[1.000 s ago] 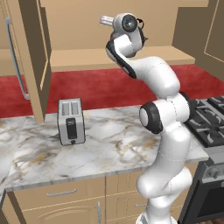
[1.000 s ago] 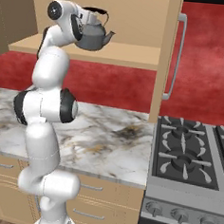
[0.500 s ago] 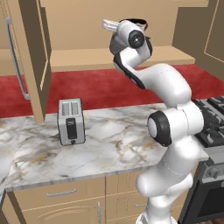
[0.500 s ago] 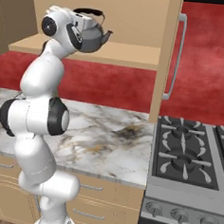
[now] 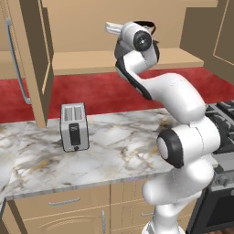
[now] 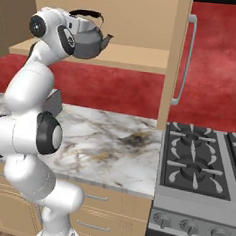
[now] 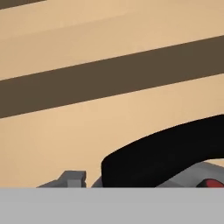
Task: Open the cabinet, pick the kettle from the cabinet, and place it in the sink.
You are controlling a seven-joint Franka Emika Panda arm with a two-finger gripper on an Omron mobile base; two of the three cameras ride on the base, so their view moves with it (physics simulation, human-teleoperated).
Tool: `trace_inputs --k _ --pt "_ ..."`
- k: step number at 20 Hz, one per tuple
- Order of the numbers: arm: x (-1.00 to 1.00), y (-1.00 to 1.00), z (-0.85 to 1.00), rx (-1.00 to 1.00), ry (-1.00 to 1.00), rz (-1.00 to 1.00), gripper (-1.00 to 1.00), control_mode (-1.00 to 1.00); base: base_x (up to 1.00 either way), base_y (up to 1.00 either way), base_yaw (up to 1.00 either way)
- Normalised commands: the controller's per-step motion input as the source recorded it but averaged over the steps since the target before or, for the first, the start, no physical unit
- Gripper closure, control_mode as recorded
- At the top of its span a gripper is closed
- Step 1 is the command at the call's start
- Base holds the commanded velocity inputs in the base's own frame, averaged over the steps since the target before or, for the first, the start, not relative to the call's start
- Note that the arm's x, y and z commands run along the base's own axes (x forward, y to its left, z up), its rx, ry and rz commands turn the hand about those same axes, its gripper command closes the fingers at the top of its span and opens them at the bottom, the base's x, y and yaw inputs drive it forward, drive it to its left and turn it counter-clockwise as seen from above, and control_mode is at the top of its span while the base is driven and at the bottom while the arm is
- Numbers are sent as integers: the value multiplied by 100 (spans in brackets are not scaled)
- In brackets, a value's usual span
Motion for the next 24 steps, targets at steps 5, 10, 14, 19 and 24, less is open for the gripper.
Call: trace_inputs --k 5,10,14,19,24 --pt "-60 3 14 0 9 0 100 -100 0 0 0" --pt "-68 0 1 0 5 0 100 -100 0 0 0" --pt "-73 -2 -11 0 0 -1 100 -100 0 0 0" --pt "-70 -8 -26 1 0 -3 100 -100 0 0 0" --pt "-58 -16 -40 2 0 -4 100 -100 0 0 0"
